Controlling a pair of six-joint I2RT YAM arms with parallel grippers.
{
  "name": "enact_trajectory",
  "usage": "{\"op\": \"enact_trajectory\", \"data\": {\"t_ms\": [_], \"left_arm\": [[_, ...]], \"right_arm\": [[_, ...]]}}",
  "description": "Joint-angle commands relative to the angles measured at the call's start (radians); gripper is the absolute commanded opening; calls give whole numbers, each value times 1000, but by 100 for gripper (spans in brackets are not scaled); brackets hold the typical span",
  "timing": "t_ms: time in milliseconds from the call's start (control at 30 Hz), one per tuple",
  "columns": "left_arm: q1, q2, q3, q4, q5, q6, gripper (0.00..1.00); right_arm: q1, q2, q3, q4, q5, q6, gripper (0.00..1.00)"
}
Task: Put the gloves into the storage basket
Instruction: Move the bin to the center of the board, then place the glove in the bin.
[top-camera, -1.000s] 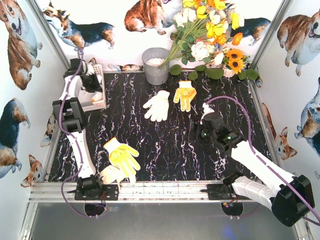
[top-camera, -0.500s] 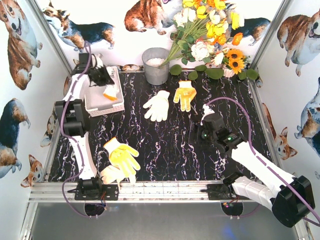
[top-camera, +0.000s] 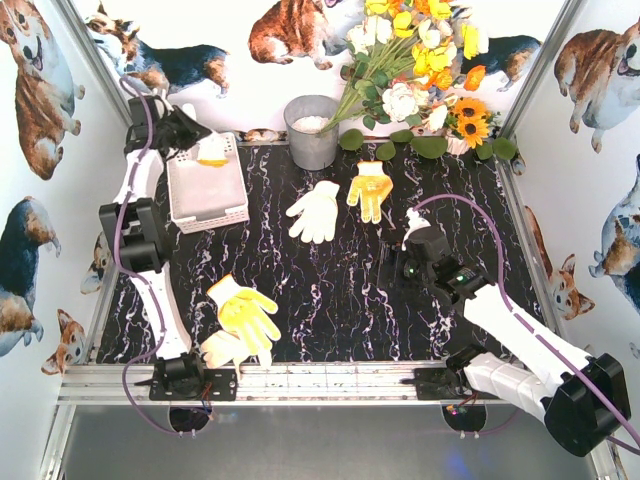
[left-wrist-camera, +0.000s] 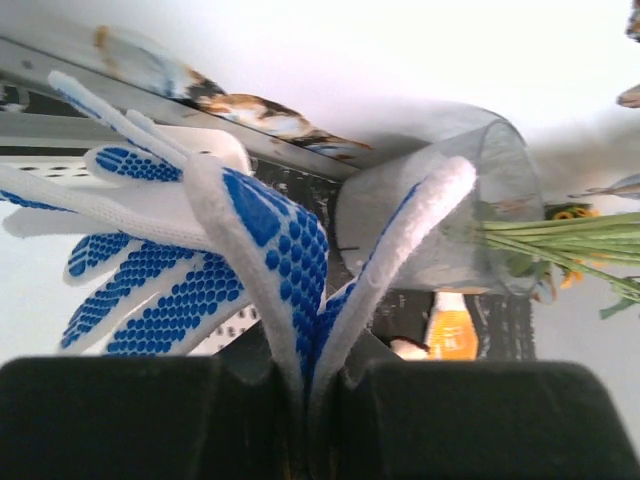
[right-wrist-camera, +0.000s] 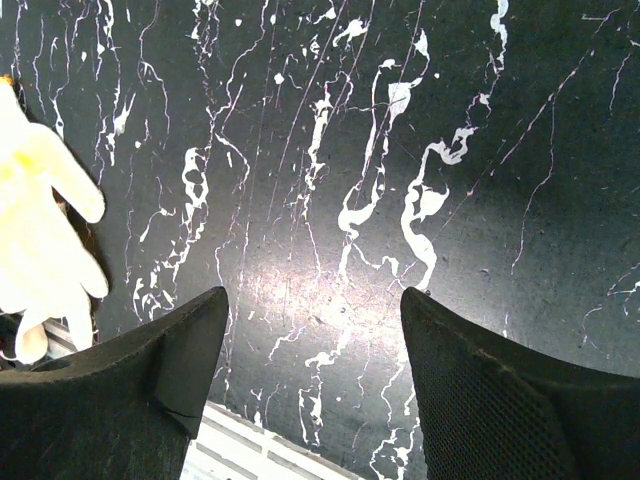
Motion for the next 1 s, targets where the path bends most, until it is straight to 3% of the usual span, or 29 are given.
{"op": "enact_trajectory", "data": {"t_ms": [0,433,633,800,967], "left_arm": [[-55,17,31,103,70,-108,0],[-200,83,13,185,115,-269,0],[-261,-13,-177,329,134,-391,0],[-316,-155,-435,558,116,-534,0],[-367,-252,-581,689,151,-640,0]], "right_arm": [[-6,7,0,64,8,9,72],[-6,17,4,69,3,11,72],[-6,43,50,94,-6,34,72],[-8,162,113,358,-117,187,75],[-20,343,202,642,-226,345,79]]}}
